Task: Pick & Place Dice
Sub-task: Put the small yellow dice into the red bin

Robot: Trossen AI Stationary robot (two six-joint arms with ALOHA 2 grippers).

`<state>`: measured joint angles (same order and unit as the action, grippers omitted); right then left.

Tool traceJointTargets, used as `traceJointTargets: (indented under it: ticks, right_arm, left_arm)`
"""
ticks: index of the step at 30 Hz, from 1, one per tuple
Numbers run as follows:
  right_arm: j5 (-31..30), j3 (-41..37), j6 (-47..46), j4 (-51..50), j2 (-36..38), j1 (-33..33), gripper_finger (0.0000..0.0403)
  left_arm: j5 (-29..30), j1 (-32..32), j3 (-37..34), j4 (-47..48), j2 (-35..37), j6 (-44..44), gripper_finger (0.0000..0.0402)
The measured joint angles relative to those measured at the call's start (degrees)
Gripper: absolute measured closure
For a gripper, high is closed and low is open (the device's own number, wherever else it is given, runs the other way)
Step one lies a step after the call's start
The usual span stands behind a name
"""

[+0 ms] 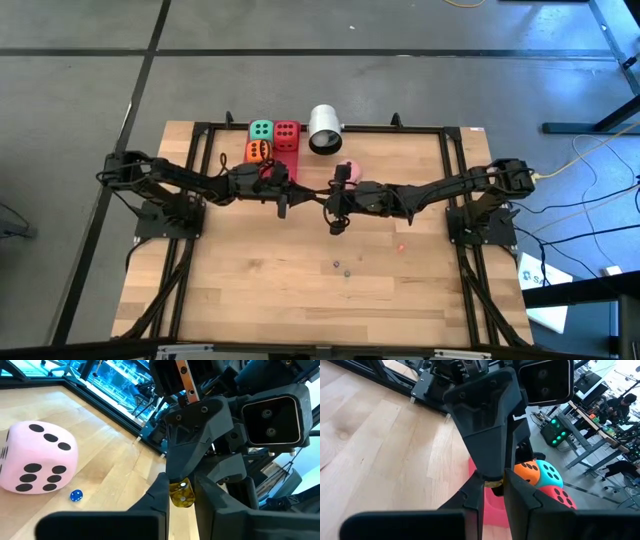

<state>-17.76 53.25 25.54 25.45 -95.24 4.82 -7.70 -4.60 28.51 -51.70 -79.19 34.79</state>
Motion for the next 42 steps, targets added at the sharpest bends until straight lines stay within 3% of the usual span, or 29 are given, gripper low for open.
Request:
traceJointTargets:
  ticks: [8,17,25,31,37,42]
  right_arm:
    - [0.51,0.00,-0.68,0.05,0.00,0.02,0.0319]
    - [4.12,0.04,-5.84,0.47,0.38,0.02,0.0214]
    - [2.92,0.04,-4.70,-0.63,2.43,0.54,0.0130]
    - [-5.31,-0.16,-2.39,-4.79,6.27,1.65,0.0120]
    - [-5.60,-4.72,-5.15,-5.09,13.40,1.63,0.0127]
    - [-5.39,-13.13,-8.26,0.58,24.19,1.51,0.0134]
  left_arm:
    - [0.02,0.00,0.00,-0.13,0.01,-2.34,0.0371]
    - [0.22,0.02,0.09,-0.59,-0.01,-6.10,0.0374]
    - [-0.37,0.07,0.20,-0.72,0.01,-8.52,0.0374]
    - [-0.63,0.03,0.20,2.21,2.43,-12.29,0.0374]
    - [5.19,0.02,0.18,15.64,11.90,-17.30,0.0374]
    - [9.76,0.02,0.15,26.38,20.95,-20.48,0.0379]
